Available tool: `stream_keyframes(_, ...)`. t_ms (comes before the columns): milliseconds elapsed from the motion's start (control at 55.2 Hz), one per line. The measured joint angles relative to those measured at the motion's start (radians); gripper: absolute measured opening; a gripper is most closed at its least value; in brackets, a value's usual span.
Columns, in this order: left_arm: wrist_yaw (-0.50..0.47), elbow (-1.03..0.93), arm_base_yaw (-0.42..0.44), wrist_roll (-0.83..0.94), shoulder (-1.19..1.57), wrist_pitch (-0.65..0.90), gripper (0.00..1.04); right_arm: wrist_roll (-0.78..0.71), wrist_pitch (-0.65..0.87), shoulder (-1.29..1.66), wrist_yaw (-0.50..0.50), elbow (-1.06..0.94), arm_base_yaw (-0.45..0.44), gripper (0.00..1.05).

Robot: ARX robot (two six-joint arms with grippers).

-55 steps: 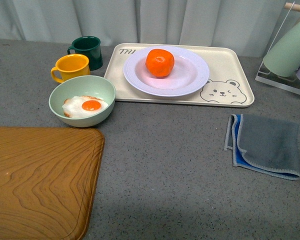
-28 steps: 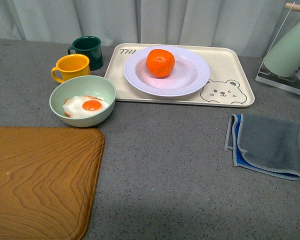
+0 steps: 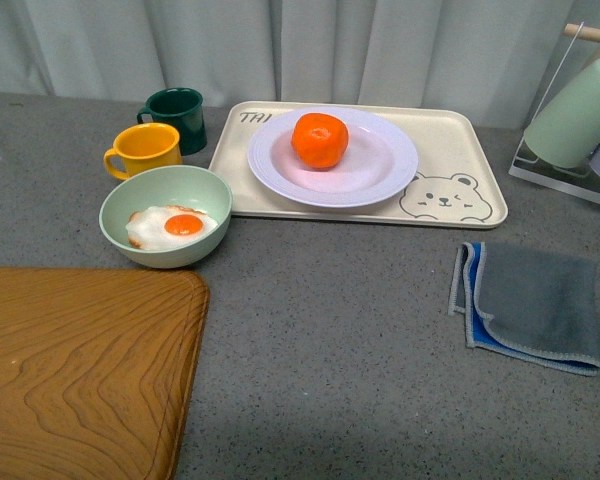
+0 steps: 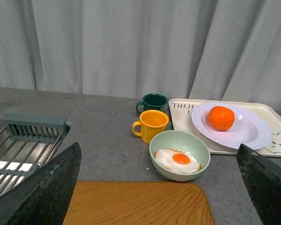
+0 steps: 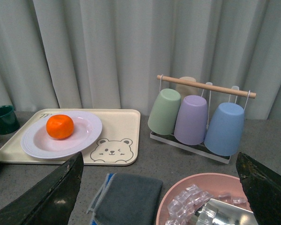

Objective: Place orange and plate with both arms

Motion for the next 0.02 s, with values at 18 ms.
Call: stream_keyframes(18, 0.000, 0.000, 0.000, 0.000, 0.000, 0.000, 0.98, 0.000, 0.000, 0.000, 0.000, 0.000, 0.000, 0.95)
